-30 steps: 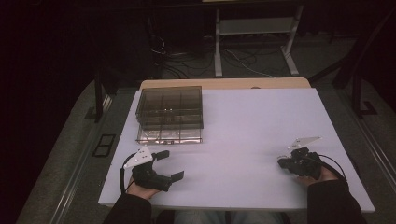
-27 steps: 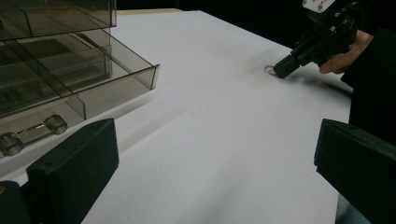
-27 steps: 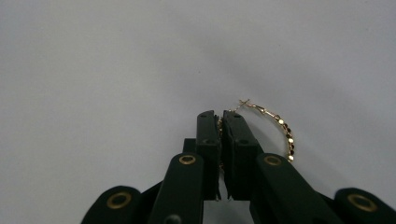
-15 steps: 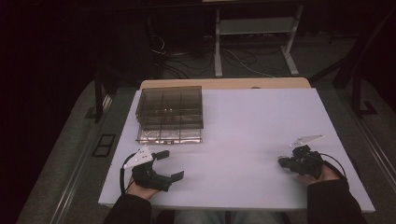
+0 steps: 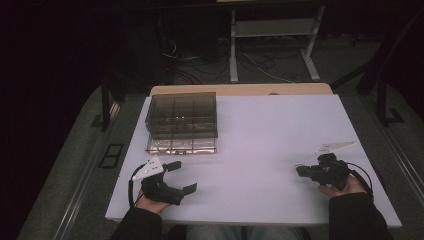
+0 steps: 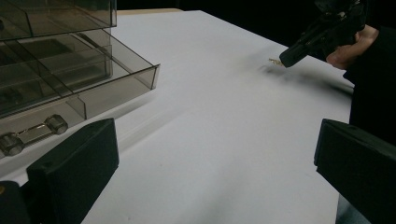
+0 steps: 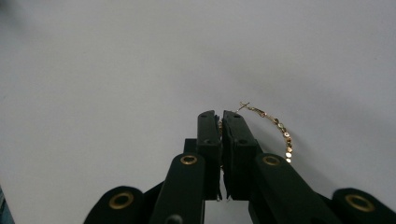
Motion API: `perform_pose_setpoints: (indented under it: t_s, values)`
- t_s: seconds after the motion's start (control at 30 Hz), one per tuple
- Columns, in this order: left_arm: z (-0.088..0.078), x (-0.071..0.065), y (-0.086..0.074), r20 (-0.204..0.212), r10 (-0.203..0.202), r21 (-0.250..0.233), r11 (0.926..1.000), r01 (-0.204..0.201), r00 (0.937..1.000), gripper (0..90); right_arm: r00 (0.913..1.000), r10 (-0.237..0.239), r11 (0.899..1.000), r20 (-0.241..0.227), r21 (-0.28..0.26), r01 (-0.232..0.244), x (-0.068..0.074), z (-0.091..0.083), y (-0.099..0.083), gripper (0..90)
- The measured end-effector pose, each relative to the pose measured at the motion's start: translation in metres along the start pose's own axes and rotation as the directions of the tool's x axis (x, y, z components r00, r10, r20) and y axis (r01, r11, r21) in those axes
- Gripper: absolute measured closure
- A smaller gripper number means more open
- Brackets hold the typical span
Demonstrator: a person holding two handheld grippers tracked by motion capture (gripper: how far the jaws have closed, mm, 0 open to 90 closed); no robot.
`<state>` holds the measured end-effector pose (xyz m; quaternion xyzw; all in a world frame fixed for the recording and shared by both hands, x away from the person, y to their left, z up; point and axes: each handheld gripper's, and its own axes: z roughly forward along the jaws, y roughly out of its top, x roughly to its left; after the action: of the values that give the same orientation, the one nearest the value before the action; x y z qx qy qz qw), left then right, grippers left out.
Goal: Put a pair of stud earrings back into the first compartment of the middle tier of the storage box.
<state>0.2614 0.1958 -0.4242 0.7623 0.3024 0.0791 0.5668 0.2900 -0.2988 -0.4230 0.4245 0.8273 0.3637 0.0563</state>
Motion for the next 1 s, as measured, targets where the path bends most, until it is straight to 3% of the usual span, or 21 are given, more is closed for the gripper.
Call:
perform_pose_setpoints:
  t_s: [0.4,1.0]
  values:
    - [0.0,0.0,0.0,-0.005,-0.002,0.002,1.0,0.002,1.0,0.0,0.9967,-0.019,0.999,-0.079,-0.051,0.015,0.011,-0.003,0.012,85.1]
    - [-0.001,0.0,-0.001,-0.011,-0.007,0.003,1.0,0.007,0.9999,0.0,0.9853,-0.079,0.995,-0.152,-0.067,0.069,0.027,0.002,0.041,85.1]
